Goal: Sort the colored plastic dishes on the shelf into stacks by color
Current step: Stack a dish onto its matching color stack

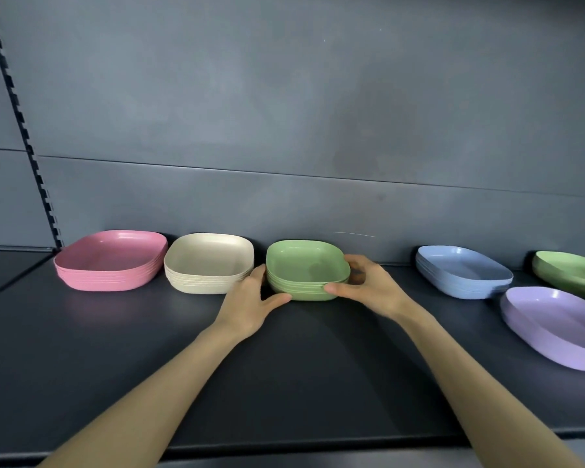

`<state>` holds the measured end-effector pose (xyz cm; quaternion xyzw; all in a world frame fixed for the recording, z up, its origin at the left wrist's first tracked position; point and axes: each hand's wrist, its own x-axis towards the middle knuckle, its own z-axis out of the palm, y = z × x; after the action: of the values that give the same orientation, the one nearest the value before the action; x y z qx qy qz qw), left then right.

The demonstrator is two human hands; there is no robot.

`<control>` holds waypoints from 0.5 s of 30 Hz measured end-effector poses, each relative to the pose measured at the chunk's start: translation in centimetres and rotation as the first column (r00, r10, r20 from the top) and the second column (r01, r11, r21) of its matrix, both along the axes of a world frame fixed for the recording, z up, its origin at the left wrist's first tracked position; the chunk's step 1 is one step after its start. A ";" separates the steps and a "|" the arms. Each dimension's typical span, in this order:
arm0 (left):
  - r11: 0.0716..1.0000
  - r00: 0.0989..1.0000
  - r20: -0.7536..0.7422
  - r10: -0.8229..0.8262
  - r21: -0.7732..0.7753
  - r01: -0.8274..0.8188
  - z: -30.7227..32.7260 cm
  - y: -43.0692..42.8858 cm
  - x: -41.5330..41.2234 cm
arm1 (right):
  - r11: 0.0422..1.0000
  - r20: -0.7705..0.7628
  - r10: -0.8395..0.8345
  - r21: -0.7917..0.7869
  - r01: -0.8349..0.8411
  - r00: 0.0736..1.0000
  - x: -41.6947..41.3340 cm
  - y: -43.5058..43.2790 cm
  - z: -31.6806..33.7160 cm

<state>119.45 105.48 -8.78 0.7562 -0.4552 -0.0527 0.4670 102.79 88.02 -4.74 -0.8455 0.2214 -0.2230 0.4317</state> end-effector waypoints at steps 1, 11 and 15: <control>1.000 1.000 0.004 0.005 0.003 -0.006 -0.1 0.0 0.1 | 1.000 0.005 0.010 0.011 -0.010 1.000 0.1 0.0 0.1; 0.996 0.994 0.065 0.093 0.013 -0.094 -0.5 -0.4 0.2 | 1.000 0.074 0.021 0.020 -0.023 0.997 0.1 -0.1 -0.7; 0.995 0.992 0.070 0.101 0.016 -0.102 -0.6 -0.4 0.3 | 1.000 0.087 0.024 0.010 -0.025 0.996 0.1 0.2 -0.6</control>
<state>119.78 105.10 -9.37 0.7842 -0.4314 -0.0072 0.4458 102.89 88.20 -5.30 -0.8352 0.1932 -0.2528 0.4485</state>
